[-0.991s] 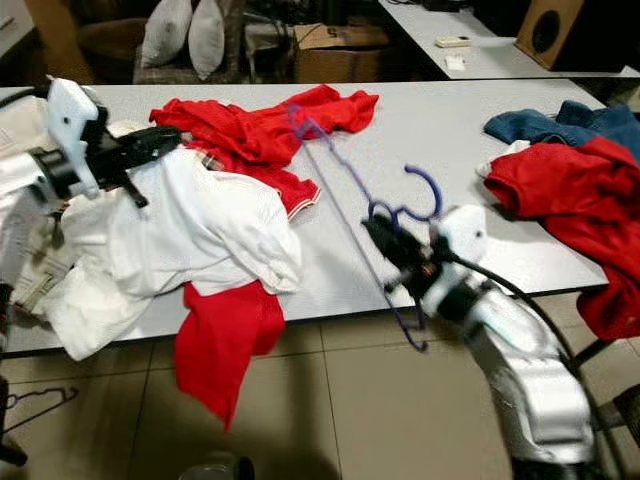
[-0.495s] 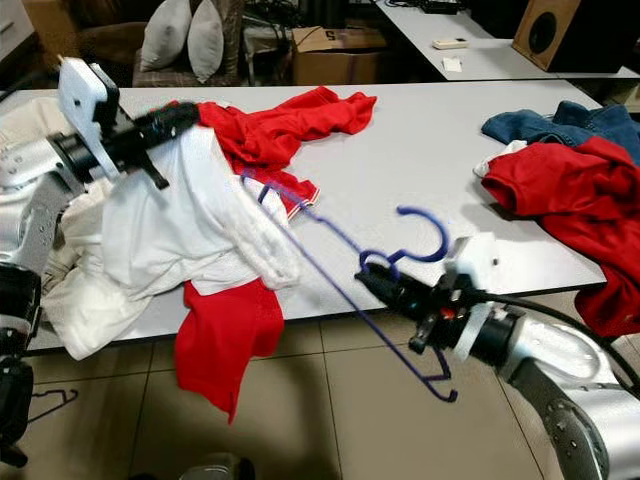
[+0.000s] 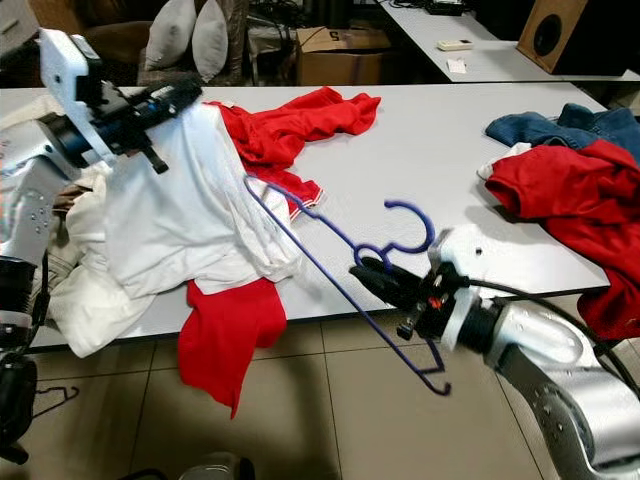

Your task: Hang hanger

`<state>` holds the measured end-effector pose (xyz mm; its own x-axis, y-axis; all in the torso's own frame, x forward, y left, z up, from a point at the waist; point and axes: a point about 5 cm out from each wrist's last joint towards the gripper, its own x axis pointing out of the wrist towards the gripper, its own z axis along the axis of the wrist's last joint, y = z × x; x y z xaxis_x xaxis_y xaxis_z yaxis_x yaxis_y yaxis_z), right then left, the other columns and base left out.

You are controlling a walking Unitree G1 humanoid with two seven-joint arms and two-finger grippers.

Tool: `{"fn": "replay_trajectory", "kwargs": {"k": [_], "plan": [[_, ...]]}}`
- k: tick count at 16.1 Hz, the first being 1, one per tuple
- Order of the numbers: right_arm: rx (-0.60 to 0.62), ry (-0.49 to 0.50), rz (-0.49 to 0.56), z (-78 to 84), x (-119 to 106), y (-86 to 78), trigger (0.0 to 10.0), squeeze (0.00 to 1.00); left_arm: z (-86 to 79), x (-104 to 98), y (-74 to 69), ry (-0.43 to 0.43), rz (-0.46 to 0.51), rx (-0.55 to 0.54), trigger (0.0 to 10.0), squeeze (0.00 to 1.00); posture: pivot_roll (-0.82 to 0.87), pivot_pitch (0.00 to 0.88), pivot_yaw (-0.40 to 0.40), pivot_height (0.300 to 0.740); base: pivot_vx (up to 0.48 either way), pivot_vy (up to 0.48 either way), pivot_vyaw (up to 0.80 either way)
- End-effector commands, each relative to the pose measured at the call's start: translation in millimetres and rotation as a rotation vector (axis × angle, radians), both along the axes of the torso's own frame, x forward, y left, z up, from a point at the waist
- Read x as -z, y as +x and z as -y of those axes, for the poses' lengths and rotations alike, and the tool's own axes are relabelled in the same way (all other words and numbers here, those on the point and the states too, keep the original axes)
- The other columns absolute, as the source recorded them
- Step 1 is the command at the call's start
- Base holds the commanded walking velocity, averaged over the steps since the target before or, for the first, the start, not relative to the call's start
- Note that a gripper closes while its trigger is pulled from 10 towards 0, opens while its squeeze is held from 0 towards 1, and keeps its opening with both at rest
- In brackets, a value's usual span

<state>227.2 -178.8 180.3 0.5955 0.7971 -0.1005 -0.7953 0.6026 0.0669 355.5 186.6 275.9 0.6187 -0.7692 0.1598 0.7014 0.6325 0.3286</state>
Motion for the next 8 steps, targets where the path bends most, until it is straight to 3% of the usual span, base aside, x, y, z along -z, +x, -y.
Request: {"fn": "replay_trajectory", "kwargs": {"k": [1, 8], "plan": [[-0.018, 0.022, 0.019, -1.9, -6, 0.4, 10.0, 0.00, 8.7, -4, -2.0, 0.018, 0.013, 0.033, 0.0, 0.00, 0.06, 0.000, -0.012, 0.740, 0.000, 0.000, 0.00], [-0.013, 0.048, 0.023, -6.6, -4, 16.4, 10.0, 0.00, 25.8, 5, -4.9, 0.027, -0.028, 0.090, 0.0, 0.00, 0.06, 0.000, -0.012, 0.740, 0.000, 0.000, 0.00]]}}
